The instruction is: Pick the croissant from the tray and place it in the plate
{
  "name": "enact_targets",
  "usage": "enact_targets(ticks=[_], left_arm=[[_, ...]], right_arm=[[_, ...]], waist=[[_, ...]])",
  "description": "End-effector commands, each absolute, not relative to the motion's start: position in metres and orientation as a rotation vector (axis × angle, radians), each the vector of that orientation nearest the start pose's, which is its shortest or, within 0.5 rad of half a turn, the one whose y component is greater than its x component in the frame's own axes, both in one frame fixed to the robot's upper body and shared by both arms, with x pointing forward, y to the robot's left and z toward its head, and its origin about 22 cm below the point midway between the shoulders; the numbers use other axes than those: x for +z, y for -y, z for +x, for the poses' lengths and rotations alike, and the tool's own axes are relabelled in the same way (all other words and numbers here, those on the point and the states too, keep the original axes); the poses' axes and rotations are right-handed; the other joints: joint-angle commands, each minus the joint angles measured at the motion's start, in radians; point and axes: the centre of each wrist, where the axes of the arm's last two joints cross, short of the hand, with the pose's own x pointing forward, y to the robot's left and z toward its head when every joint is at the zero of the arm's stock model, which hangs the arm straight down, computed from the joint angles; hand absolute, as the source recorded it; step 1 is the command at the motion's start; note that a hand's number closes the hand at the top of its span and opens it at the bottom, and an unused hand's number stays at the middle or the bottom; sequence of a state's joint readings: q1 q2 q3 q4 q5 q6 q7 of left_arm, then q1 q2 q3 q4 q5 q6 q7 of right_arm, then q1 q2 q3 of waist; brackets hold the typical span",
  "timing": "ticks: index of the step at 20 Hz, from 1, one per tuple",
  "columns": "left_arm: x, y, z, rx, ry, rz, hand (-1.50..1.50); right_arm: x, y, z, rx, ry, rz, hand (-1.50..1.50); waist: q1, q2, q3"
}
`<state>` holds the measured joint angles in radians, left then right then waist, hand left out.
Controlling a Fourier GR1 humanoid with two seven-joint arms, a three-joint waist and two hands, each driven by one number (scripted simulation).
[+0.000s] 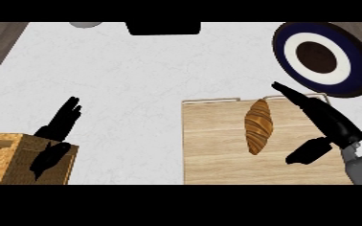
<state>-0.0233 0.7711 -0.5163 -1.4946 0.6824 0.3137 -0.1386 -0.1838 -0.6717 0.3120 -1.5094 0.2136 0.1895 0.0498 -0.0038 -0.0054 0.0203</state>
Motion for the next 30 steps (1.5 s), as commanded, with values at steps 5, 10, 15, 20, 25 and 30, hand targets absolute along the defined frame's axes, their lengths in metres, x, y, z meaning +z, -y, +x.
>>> enact_targets(ticks=[5, 10, 15, 20, 25, 30], left_arm=[[0.014, -0.274, 0.265, -0.069, 1.412, 0.170, 0.00], [0.026, -0.285, 0.262, -0.086, 1.408, 0.143, 0.00], [0.017, -0.296, 0.271, -0.053, 1.400, 0.153, 0.00], [0.013, -0.292, 0.270, -0.071, 1.411, 0.156, 0.00], [0.029, -0.299, 0.271, -0.062, 1.426, 0.168, 0.00], [0.020, -0.297, 0.266, -0.061, 1.409, 0.169, 0.00]], right_arm=[[0.073, 0.289, 0.286, 1.132, 1.250, -0.370, -1.50], [0.061, 0.271, 0.299, 1.128, 1.193, -0.405, -1.50], [0.068, 0.255, 0.302, 1.177, 1.205, -0.409, -1.50], [0.044, 0.252, 0.305, 1.228, 1.161, -0.422, -1.50], [0.027, 0.237, 0.304, 1.354, 1.134, -0.351, 1.50], [0.020, 0.228, 0.295, 1.349, 1.190, -0.303, 1.50]], waist=[[-0.011, 0.007, -0.020], [0.004, 0.007, -0.020], [-0.013, 0.009, -0.021], [-0.009, 0.011, -0.020], [0.001, 0.011, -0.019], [-0.004, 0.008, -0.020]])
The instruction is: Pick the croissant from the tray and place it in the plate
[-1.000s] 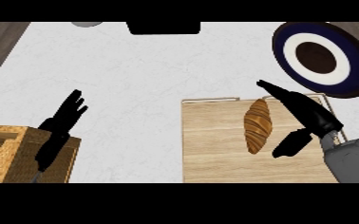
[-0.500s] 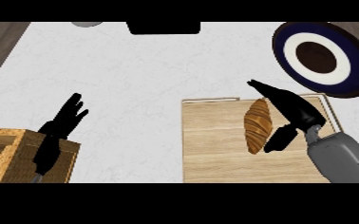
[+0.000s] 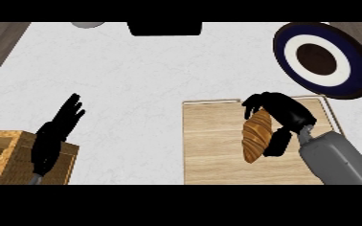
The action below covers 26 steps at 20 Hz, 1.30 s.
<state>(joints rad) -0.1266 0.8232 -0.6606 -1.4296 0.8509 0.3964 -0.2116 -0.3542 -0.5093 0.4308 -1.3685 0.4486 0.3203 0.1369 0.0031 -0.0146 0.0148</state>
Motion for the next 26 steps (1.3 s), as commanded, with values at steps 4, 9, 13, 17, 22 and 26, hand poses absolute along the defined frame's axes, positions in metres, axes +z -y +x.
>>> enact_targets(ticks=[4, 9, 13, 17, 22, 26], left_arm=[[0.024, -0.285, 0.273, -0.061, 1.387, 0.161, 0.00], [0.012, -0.290, 0.261, -0.077, 1.398, 0.162, 0.00], [0.025, -0.290, 0.271, -0.068, 1.418, 0.181, 0.00], [0.008, -0.303, 0.264, -0.046, 1.385, 0.201, 0.00], [0.012, -0.301, 0.248, -0.039, 1.399, 0.191, 0.00], [0.018, -0.302, 0.264, -0.050, 1.401, 0.190, 0.00]], right_arm=[[0.034, 0.219, 0.298, 1.291, 1.261, -0.301, 1.50], [0.084, 0.229, 0.321, 1.369, 1.404, -0.077, 1.50], [0.108, 0.227, 0.326, 1.316, 1.537, -0.155, 1.50], [0.124, 0.237, 0.322, 1.210, 1.682, -0.374, 1.50], [0.182, 0.272, 0.325, 0.837, 1.917, -0.650, 1.50], [0.173, 0.302, 0.322, 0.671, 1.876, -0.813, 1.50]], waist=[[-0.019, 0.017, -0.014], [-0.015, 0.017, -0.015], [-0.024, 0.015, -0.015], [-0.033, 0.016, -0.015], [-0.038, 0.009, -0.014], [-0.034, 0.018, -0.014]])
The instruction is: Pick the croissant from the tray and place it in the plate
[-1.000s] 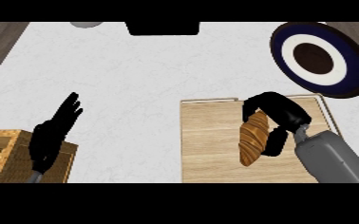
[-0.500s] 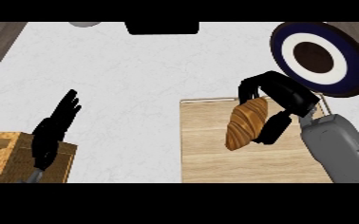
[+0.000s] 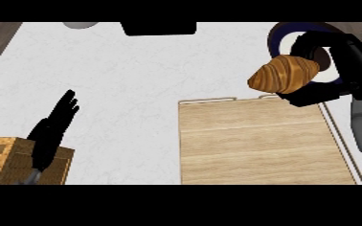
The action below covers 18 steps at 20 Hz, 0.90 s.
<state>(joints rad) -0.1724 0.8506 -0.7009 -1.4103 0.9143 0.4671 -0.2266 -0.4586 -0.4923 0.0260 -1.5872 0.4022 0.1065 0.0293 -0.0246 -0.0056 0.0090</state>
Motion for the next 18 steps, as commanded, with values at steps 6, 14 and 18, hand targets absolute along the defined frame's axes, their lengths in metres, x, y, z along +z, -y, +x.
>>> enact_targets(ticks=[6, 14, 18], left_arm=[[0.010, -0.265, 0.262, -0.073, 1.405, 0.183, 0.00], [0.026, -0.282, 0.283, -0.096, 1.415, 0.143, 0.00], [0.020, -0.284, 0.275, -0.107, 1.430, 0.143, 0.00]], right_arm=[[0.180, 0.347, 0.339, 0.476, 1.770, -0.782, 1.50], [0.160, 0.401, 0.366, 0.376, 1.665, -0.829, 1.50], [0.142, 0.433, 0.370, 0.363, 1.627, -0.828, 1.50]], waist=[[0.019, 0.011, -0.008], [0.042, 0.018, -0.008], [0.061, 0.021, -0.006]])
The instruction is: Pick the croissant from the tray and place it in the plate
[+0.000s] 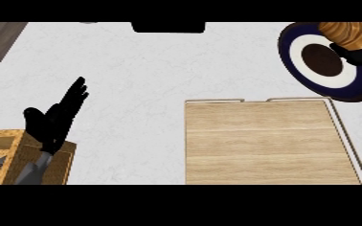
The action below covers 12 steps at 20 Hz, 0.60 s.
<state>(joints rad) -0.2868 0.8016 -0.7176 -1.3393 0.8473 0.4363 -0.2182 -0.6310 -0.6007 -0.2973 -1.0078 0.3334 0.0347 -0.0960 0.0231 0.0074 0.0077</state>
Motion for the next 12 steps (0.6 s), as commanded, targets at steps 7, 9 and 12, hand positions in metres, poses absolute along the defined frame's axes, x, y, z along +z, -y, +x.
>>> enact_targets(ticks=[7, 9, 12], left_arm=[[0.020, -0.274, 0.289, -0.124, 1.440, 0.150, 0.00], [0.019, -0.282, 0.288, -0.110, 1.443, 0.133, 0.00], [0.016, -0.290, 0.280, -0.127, 1.437, 0.136, 0.00]], right_arm=[[0.106, 0.450, 0.368, 0.609, 1.490, -0.857, 1.50], [0.104, 0.471, 0.359, 0.446, 1.468, -0.688, 1.50], [0.108, 0.470, 0.367, 0.511, 1.416, -0.621, -1.50]], waist=[[0.019, 0.018, -0.004], [0.017, 0.016, -0.004], [0.031, 0.012, -0.004]])
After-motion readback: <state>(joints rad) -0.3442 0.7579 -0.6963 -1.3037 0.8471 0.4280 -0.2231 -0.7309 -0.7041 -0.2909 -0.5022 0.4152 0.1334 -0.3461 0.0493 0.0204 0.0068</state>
